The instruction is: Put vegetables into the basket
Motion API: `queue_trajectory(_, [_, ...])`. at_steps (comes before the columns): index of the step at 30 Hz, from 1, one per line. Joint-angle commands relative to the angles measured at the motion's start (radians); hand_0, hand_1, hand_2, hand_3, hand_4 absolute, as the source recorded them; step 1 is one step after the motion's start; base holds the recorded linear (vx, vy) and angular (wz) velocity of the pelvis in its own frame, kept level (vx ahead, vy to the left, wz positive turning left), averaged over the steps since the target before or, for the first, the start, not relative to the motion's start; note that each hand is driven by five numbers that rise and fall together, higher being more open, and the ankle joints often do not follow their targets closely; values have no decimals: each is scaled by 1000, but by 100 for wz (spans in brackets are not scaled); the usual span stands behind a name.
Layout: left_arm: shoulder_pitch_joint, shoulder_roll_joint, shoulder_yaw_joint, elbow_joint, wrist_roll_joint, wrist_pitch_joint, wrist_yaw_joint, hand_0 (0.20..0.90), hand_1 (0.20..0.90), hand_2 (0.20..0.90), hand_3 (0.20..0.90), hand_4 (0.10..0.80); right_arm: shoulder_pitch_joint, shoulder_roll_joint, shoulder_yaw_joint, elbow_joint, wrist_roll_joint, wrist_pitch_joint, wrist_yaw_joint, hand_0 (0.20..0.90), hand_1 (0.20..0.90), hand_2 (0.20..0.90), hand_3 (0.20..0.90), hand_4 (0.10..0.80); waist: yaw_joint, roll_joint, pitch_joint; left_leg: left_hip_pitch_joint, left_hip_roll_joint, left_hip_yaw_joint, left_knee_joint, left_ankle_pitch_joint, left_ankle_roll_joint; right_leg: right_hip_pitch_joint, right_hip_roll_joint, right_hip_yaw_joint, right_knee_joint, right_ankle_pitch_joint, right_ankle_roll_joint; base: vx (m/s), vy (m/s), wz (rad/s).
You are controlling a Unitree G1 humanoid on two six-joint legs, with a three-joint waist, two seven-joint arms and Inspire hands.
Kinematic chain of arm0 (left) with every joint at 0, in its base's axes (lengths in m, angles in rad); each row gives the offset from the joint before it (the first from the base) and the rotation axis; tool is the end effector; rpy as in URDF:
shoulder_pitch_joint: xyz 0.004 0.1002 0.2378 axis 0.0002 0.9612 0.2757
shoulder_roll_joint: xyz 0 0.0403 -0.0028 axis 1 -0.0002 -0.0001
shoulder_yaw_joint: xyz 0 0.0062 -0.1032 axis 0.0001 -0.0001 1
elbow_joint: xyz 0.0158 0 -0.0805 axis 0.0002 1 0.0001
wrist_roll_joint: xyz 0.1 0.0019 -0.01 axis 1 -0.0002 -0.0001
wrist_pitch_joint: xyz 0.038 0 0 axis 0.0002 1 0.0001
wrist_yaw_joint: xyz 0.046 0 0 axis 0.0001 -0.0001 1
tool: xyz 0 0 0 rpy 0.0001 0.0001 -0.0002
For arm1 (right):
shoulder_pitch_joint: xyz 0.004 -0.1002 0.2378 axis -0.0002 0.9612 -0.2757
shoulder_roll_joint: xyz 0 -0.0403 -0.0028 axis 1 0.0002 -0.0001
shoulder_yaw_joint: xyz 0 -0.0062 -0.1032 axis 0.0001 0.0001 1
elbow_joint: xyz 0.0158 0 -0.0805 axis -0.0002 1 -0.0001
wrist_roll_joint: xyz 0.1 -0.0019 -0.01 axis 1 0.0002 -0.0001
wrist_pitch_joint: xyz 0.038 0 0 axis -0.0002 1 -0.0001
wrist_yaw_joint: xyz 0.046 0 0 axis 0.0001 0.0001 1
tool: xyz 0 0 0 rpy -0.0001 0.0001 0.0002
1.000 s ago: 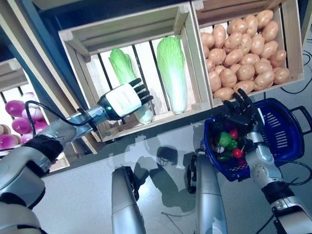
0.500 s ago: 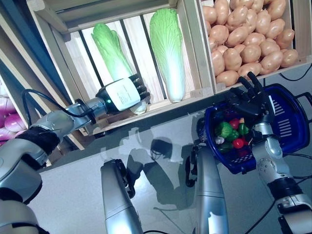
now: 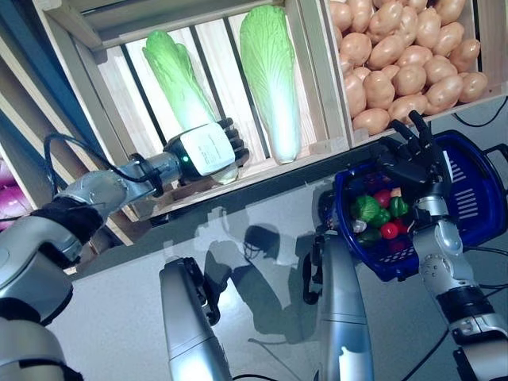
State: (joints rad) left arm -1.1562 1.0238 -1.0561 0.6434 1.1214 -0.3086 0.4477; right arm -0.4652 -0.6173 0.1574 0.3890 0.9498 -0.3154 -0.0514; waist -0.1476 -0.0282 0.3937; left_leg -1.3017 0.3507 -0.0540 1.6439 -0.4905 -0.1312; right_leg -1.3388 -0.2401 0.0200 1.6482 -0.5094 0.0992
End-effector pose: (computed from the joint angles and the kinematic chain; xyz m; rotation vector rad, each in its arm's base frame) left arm 0.3288 0.2509 0.2107 2.4093 -0.7778 -0.3110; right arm 0.2829 -0.2499 0.1276 0.3102 -0.3436 -0.0679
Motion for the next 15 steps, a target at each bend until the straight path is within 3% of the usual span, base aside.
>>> queue_trajectory(1, [-160,-3,17,160,-84,147,-87,789,789,789,789,726,-47,-25,-95,-119,2,-48,8,900,900,900,900,800,-33,3,15,-45,15,54,-52,-30,37,-2,-58,-9,-2,33,36,2,16,-8])
queue_trajectory(2, [-156,-1,22,166,-92,147,-85,300,300,300,300,400,-43,-25,-97,-127,2,-50,12,900,900,900,900,800,-33,2,15,-45,14,53,-52,-29,40,-3,-60,-9,-3,34,34,7,16,-8])
queue_trajectory(15, [-141,27,28,164,-54,70,-36,300,300,300,300,400,-53,4,-73,-195,-44,-69,11,900,900,900,900,800,-26,11,-22,74,11,83,-145,-8,64,114,-84,-37,-126,64,22,-3,-2,-1])
